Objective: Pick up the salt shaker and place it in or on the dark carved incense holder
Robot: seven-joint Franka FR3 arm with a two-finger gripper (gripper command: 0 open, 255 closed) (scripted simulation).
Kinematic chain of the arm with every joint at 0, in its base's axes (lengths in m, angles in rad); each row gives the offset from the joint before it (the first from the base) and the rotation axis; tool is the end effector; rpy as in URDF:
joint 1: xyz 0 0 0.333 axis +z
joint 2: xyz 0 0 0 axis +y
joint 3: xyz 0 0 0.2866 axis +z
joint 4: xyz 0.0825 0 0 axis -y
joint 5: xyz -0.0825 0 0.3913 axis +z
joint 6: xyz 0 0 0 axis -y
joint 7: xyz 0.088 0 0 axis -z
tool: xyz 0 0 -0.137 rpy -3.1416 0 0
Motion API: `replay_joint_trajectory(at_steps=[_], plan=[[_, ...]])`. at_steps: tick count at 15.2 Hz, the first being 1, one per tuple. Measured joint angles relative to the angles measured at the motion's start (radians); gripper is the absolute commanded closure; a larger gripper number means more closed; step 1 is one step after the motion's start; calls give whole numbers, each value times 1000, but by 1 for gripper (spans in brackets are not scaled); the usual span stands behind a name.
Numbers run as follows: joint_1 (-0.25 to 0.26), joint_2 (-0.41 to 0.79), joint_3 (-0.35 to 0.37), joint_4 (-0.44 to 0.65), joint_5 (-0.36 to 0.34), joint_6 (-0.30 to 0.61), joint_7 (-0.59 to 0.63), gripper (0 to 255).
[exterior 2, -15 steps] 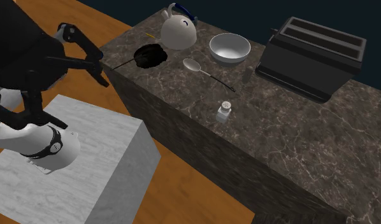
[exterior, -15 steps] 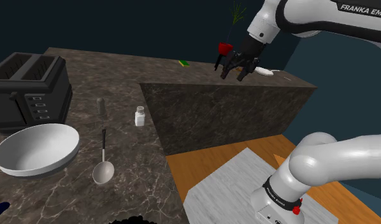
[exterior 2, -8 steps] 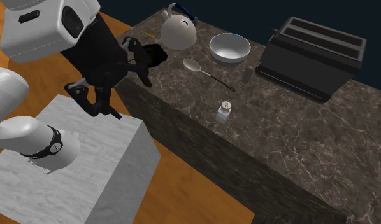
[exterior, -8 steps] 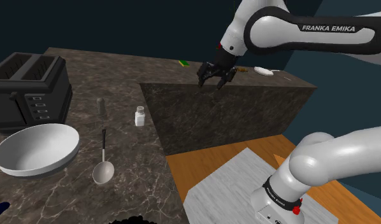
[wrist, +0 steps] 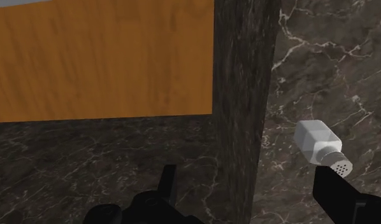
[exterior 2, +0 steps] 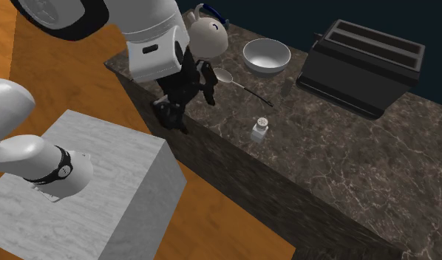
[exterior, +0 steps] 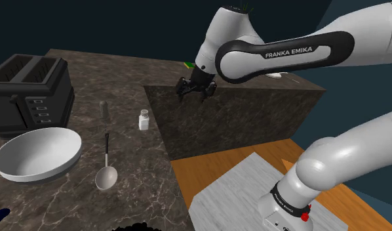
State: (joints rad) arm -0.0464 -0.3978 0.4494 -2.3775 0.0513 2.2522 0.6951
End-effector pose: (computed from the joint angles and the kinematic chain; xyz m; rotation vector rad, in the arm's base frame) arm 0.4426 0.1919 0.4221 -3.0576 0.5100 -0.4186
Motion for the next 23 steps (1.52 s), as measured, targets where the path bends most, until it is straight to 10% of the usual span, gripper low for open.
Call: replay_joint_trajectory(at_steps=[10, 16, 23], plan=[[-82, 419, 213, 189, -403, 141, 465, 0], [21, 707, 173, 407, -694, 86, 718, 0], [65, 815, 125, 456, -791, 113, 788, 0]])
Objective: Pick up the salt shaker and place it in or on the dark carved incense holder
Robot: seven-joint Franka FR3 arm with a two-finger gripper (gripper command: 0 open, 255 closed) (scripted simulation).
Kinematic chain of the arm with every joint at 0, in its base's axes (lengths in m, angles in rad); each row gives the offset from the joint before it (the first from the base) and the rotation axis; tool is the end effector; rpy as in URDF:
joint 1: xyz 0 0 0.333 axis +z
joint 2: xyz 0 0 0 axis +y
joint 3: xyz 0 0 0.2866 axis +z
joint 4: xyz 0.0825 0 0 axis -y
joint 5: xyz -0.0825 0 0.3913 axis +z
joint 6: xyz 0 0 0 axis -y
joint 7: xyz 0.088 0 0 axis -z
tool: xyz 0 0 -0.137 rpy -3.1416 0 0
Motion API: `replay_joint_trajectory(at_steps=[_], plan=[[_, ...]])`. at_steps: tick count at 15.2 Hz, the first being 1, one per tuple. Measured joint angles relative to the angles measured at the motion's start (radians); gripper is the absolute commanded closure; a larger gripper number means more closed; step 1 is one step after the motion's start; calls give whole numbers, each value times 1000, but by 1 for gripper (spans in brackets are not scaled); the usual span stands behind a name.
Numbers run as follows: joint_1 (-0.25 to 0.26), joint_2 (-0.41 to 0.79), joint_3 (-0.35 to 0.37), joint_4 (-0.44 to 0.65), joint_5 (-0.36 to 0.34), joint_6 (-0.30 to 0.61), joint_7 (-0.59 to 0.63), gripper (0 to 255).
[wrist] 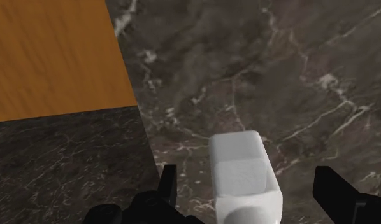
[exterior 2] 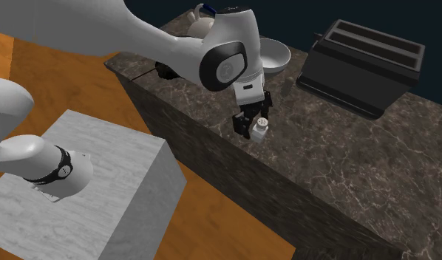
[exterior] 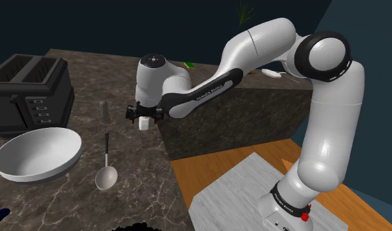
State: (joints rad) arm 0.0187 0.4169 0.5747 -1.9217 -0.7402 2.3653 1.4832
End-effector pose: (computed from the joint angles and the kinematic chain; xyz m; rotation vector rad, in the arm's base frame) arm 0.5420 0.3282 0.2562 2.9716 -0.6584 0.5304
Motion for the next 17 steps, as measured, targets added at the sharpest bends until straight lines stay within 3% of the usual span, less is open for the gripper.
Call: replay_joint_trajectory(at_steps=[7, 8, 17], plan=[[4, 17, -10, 4, -16, 11, 9, 0], [4, 17, -10, 4, -16, 11, 9, 255], [4, 18, -10, 4, -16, 11, 9, 255]])
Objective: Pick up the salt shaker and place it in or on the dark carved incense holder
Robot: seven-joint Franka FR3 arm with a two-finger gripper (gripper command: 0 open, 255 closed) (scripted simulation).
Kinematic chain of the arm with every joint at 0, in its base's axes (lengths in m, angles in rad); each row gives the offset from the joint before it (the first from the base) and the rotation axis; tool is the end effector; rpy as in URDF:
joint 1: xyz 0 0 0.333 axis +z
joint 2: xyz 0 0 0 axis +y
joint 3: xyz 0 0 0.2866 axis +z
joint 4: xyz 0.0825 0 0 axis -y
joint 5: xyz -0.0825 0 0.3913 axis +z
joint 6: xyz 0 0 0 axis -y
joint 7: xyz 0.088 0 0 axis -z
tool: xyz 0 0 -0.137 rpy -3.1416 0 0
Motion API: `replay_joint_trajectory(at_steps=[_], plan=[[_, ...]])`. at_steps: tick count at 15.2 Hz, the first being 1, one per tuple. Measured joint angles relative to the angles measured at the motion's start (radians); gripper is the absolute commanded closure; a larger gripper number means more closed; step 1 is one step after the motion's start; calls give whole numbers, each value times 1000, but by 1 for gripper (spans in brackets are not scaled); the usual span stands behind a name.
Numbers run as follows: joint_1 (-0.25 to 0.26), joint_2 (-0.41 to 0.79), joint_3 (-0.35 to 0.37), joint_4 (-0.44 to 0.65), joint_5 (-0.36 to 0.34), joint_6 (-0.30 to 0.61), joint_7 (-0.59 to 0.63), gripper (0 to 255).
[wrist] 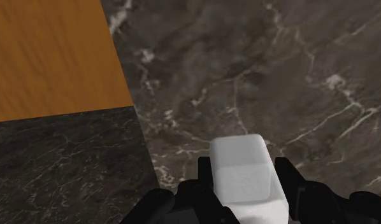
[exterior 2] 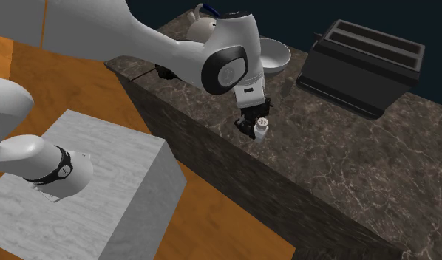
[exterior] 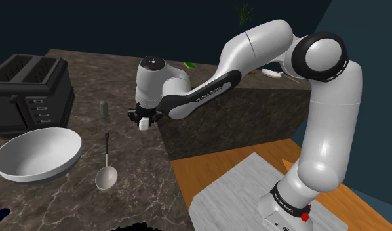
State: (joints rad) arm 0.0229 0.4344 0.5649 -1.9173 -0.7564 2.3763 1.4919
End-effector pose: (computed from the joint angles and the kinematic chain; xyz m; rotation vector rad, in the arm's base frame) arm 0.5445 0.3268 0.2485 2.9720 -0.6584 0.5318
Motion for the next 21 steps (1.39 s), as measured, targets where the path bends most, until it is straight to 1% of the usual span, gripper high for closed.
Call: replay_joint_trajectory(at_steps=[3, 10, 21], plan=[[-4, -9, 6, 5, 13, -11, -12, 255], [-27, -65, 38, 15, 75, -59, -66, 255], [-53, -138, 77, 62, 168, -151, -149, 255]])
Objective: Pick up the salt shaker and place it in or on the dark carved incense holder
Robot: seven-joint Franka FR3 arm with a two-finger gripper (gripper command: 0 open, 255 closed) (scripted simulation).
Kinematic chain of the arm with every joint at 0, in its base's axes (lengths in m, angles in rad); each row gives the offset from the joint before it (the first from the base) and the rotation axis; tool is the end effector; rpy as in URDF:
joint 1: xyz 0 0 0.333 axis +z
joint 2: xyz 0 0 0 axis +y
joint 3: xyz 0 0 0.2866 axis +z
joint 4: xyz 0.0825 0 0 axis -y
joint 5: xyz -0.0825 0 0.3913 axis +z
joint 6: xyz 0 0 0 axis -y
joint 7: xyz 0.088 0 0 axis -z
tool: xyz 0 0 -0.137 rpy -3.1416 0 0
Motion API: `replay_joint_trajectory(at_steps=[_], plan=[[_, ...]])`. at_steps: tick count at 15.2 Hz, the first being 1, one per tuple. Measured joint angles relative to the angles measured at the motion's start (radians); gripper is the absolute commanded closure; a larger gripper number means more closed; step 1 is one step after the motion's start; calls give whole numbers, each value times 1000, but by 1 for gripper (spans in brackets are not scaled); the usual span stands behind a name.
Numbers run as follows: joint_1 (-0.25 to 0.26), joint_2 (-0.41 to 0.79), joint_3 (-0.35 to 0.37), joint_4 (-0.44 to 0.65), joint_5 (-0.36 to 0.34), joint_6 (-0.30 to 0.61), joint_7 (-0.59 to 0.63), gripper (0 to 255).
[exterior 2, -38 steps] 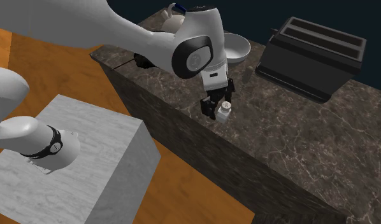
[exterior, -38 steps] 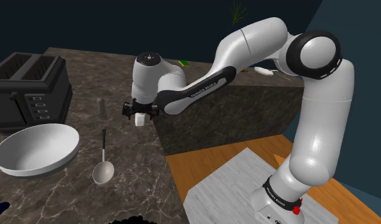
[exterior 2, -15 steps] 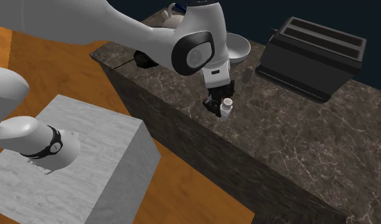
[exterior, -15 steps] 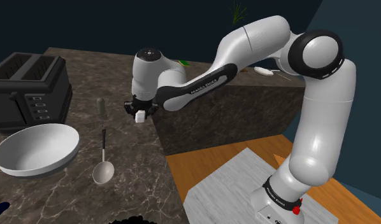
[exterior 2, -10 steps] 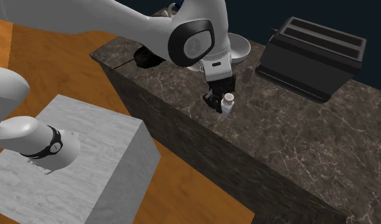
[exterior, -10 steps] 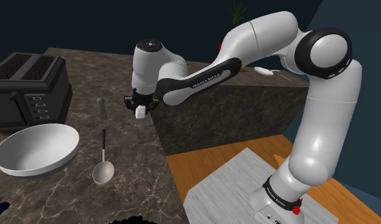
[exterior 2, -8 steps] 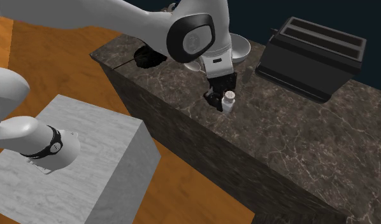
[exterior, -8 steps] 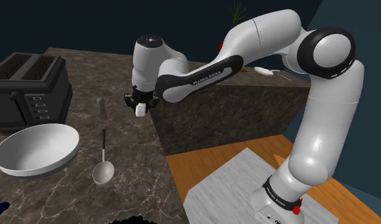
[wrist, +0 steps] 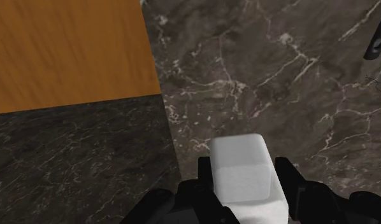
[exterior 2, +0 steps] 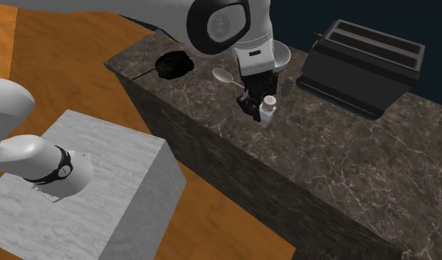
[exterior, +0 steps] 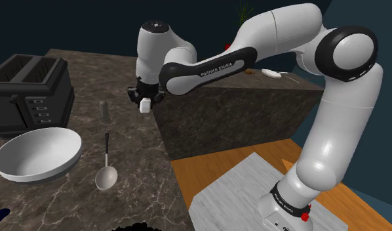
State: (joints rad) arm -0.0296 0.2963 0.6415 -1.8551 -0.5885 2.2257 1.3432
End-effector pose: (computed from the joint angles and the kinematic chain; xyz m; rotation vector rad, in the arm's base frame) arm 0.5484 0.3277 0.3454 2.9716 -0.6584 0.5320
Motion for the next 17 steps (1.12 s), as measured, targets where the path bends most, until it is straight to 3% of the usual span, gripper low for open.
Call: replay_joint_trajectory(at_steps=[7, 17], plan=[[28, -125, 56, -139, 56, 12, 81, 255], [118, -300, 161, -307, 169, 1, 231, 255]])
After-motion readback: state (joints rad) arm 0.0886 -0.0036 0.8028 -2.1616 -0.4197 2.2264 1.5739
